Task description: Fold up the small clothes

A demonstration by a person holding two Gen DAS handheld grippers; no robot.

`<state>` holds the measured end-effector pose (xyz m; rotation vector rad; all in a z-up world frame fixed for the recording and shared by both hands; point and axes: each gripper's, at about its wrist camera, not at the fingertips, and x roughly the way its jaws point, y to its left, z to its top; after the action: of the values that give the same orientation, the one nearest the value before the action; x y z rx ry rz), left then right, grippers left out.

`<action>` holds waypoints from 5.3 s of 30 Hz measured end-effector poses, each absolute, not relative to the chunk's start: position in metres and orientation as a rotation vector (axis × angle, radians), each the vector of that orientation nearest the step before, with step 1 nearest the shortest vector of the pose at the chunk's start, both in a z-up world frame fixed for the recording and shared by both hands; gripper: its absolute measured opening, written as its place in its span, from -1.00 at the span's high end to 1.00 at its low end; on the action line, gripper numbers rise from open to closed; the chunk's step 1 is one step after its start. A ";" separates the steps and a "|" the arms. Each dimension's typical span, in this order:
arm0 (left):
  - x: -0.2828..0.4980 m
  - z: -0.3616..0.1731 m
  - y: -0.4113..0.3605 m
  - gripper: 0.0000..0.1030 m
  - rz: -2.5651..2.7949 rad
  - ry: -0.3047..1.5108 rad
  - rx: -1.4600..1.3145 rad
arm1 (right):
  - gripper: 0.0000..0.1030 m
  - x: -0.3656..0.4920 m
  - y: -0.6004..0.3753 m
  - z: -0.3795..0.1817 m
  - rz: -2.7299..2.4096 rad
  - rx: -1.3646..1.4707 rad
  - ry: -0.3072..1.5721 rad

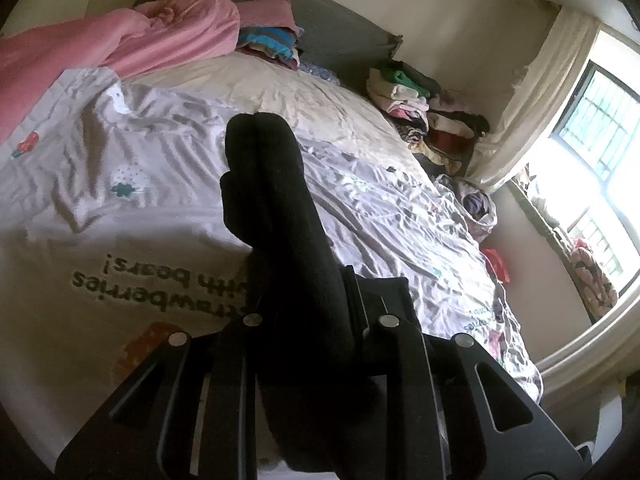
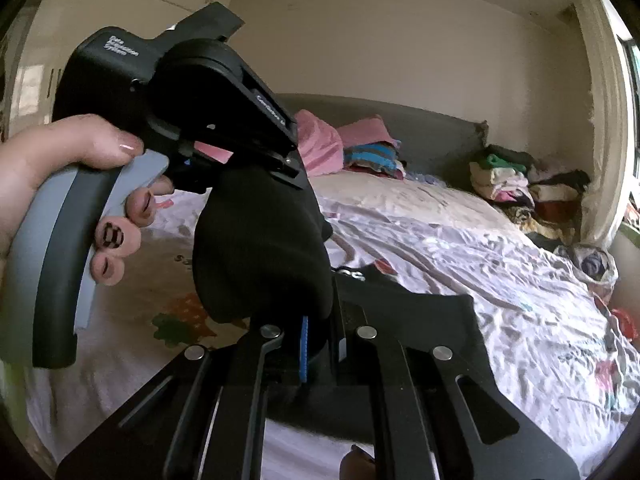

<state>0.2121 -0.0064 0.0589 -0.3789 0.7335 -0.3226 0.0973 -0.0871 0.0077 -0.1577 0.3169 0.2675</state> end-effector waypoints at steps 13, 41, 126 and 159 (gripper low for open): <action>0.215 0.048 -0.059 0.74 -0.321 0.769 -0.324 | 0.87 0.100 -0.135 -0.007 0.223 -0.095 0.353; 0.241 -0.010 -0.113 -0.71 -0.389 0.907 -0.421 | 0.79 0.139 -0.216 -0.062 0.243 0.300 0.666; 0.154 -0.012 -0.060 -0.81 -0.407 0.805 -0.092 | -0.87 0.134 -0.280 0.015 0.125 0.315 0.682; 0.036 -0.028 -0.017 -0.82 -0.341 0.739 -0.061 | -0.92 -0.008 -0.194 -0.019 -0.028 0.035 0.550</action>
<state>0.0356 -0.0168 -0.0284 -0.0608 0.7394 -0.3412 -0.0075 -0.1939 -0.0191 0.0345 0.5495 -0.0281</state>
